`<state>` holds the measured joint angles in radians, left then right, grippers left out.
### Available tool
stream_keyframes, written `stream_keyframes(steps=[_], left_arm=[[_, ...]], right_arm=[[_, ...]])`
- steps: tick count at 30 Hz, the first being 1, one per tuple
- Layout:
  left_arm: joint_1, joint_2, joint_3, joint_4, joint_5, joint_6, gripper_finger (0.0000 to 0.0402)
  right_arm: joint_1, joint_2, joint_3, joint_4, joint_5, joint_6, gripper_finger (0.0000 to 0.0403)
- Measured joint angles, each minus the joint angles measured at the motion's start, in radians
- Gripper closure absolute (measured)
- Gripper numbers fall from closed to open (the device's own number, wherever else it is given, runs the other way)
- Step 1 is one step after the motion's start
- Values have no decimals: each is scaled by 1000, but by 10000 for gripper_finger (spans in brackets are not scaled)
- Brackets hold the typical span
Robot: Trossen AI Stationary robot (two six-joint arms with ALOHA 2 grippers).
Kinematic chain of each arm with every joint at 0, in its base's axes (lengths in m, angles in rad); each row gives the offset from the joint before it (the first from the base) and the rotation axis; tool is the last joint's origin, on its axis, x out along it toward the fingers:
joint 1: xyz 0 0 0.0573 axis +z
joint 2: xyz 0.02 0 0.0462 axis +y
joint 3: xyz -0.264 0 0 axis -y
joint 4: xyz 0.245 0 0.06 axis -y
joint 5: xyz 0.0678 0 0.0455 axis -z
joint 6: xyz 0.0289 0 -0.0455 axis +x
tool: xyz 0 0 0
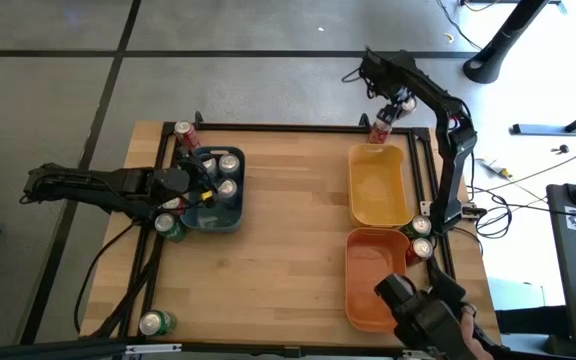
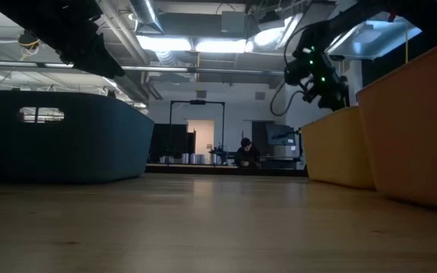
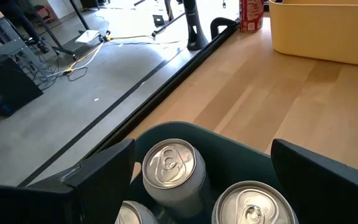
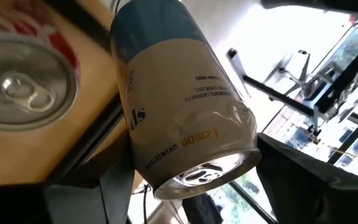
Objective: Sort soda cans
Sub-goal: Put the blue-white soda can into the blue bin
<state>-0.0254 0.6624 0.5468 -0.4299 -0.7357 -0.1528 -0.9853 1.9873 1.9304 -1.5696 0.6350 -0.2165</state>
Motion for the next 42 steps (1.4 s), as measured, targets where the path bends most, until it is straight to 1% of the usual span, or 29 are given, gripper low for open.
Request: stream_keyframes(steps=[3, 5, 10, 13, 18, 24, 27, 30, 36, 42], left_arm=[[0, 0, 0, 0, 0, 0, 38], [0, 0, 0, 0, 0, -2, 38], [0, 0, 0, 0, 0, -3, 38], [0, 0, 0, 0, 0, -4, 38], [-1, 0, 0, 0, 15, -23, 38], [-1, 0, 0, 0, 25, -41, 38], [-1, 8, 0, 6, 59, -61, 38], [-1, 27, 0, 18, 98, -86, 38], [-31, 79, 0, 29, 120, -102, 38], [-86, 113, 0, 33, 120, -114, 38]], right_arm=[[31, 0, 51, -4, 0, 0, 126], [56, 0, 96, -2, -21, 0, 126], [142, 0, 198, 9, -139, 0, 125], [210, -1, 235, 43, -215, 0, 125], [325, -1, 248, 105, -342, 3, 125], [503, -1, 248, 133, -373, 14, 124], [589, -1, 248, 130, -396, 25, 124], [668, 2, 248, 140, -441, 53, 124], [800, 30, 247, 165, -484, 87, 124], [889, 92, 247, 106, -533, 156, 123]])
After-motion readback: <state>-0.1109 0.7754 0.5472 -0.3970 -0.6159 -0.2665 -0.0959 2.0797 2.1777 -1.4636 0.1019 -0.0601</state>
